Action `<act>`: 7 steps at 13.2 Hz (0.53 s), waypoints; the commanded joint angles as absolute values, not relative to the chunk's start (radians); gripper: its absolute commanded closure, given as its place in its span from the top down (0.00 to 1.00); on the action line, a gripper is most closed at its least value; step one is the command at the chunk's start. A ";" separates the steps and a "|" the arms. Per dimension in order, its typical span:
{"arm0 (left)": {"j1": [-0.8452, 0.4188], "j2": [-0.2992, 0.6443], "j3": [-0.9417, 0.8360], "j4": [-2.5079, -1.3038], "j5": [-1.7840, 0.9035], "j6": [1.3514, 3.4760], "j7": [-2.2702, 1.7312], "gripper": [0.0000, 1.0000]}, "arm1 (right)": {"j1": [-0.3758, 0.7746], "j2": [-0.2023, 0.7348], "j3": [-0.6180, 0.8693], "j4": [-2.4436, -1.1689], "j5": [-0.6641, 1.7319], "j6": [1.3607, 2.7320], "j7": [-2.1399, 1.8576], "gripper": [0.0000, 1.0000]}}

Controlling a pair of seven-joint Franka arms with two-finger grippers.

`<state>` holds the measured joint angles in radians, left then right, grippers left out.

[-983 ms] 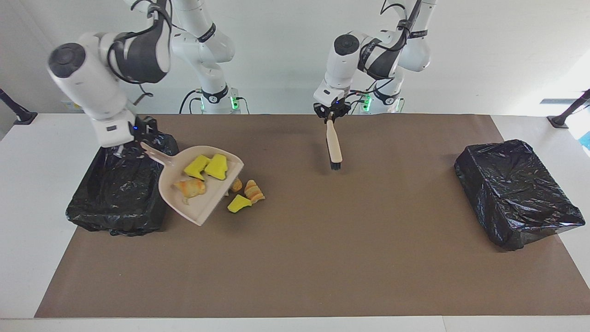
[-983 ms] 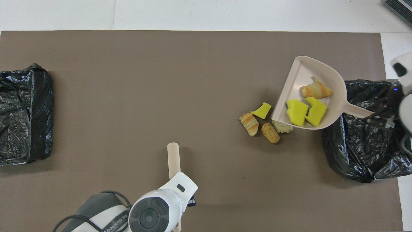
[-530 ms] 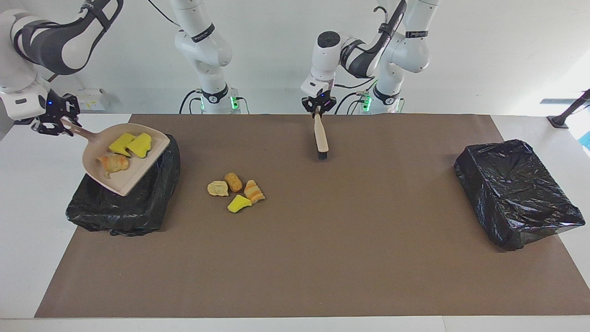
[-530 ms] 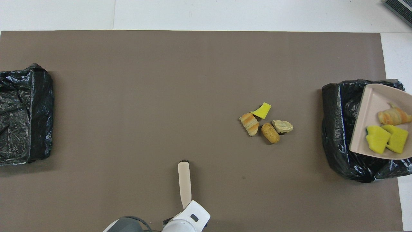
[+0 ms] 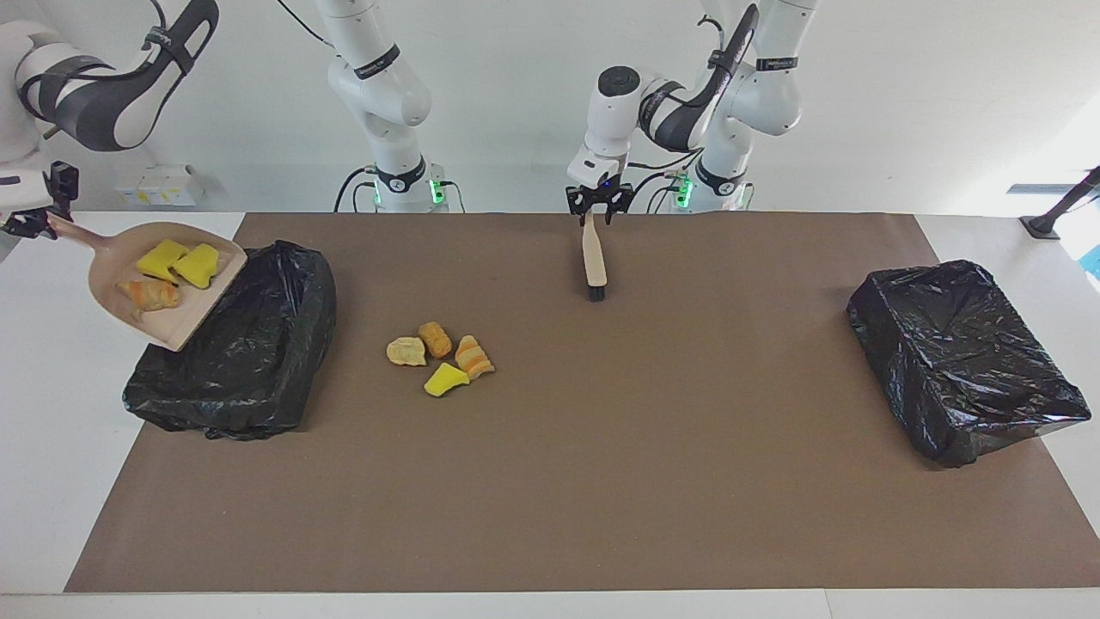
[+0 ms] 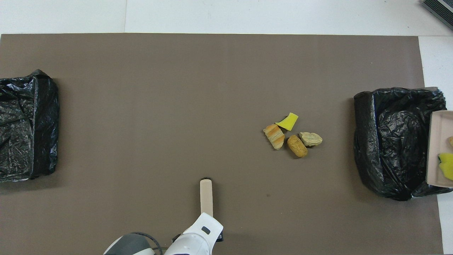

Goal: Sweep and dump trash in bin
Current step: 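Tip the dustpan into the bin with the right gripper while the left gripper withdraws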

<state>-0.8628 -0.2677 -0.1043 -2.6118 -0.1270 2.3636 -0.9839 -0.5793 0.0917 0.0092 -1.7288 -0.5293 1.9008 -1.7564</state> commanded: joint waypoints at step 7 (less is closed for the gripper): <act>-0.376 -0.066 -0.104 -2.241 -0.100 2.134 -0.536 1.00 | -0.459 0.087 0.021 -1.761 -0.776 1.925 -1.674 0.00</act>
